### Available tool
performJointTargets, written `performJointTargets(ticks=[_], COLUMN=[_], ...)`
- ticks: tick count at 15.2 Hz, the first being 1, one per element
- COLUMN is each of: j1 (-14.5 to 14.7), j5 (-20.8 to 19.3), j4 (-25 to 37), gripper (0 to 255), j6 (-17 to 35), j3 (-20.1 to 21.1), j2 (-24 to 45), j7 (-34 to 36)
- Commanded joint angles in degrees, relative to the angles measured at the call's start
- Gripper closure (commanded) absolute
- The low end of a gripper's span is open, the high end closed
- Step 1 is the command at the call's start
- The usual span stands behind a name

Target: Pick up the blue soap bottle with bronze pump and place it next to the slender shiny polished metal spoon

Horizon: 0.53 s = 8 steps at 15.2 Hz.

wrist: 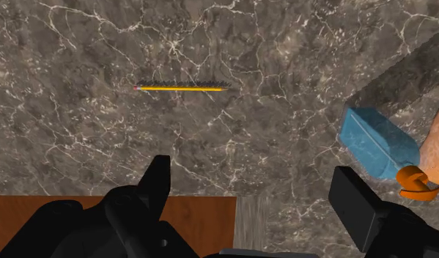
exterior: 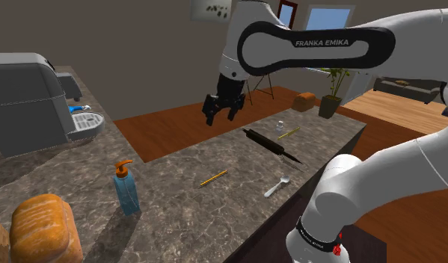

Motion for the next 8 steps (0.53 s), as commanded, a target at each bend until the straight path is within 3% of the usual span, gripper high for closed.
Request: performJointTargets(ticks=[1, 8], j1=[0.3, 0.1], j5=[0.3, -1.4], j4=[-0.1, 3.3], gripper=[0, 0], j6=[2.6, 11.0], j3=[2.3, 10.6], j2=[2.4, 14.3], j7=[2.5, 11.7])
